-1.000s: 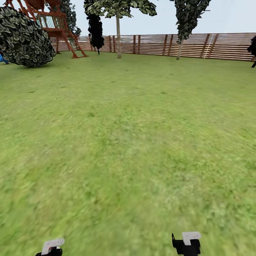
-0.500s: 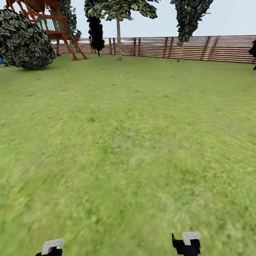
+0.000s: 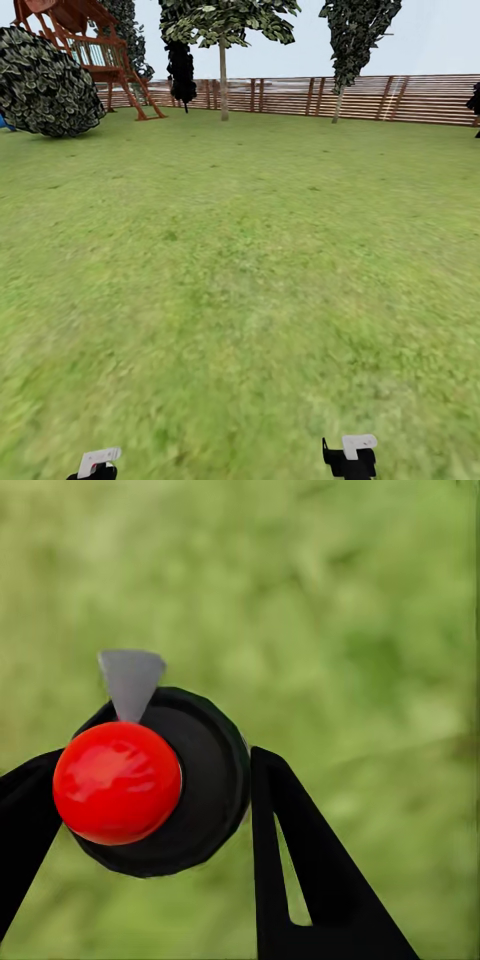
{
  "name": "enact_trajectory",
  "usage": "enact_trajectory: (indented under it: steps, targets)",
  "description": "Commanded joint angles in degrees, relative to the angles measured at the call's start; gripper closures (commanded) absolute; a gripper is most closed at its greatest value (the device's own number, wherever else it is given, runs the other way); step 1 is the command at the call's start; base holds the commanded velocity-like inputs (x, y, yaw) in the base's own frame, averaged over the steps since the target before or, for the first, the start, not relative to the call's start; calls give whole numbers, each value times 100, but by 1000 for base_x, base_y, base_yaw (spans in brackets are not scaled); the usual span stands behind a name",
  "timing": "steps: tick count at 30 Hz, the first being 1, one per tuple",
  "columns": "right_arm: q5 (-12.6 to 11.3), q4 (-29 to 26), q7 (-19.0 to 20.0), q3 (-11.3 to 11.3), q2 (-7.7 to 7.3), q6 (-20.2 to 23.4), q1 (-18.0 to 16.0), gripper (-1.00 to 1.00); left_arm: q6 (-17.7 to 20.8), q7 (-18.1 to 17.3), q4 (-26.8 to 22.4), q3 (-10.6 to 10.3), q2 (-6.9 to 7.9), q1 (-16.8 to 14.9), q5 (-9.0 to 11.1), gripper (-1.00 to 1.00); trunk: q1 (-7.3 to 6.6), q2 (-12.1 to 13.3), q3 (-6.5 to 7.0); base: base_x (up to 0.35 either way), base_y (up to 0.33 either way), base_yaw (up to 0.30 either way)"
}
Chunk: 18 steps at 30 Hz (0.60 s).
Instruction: In the garden, pick up the pesticide atomizer on the floor and spray pesticide onto both trees until each tree trunk is fully covered.
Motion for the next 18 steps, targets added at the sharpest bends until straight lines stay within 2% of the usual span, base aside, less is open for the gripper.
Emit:
enact_trajectory:
  steps: [1, 18]
  targets:
    - [61, 9, -31, -29, 0, -17, -5, -100, -7, -62, 7, 39, 1, -3, 53, 100, 0, -2, 5, 79, 0, 0]
    - [61, 9, -31, -28, 0, -17, -5, -100, -8, -65, -10, 30, -8, -6, 53, 100, 0, -2, 157, 24, 0, 0]
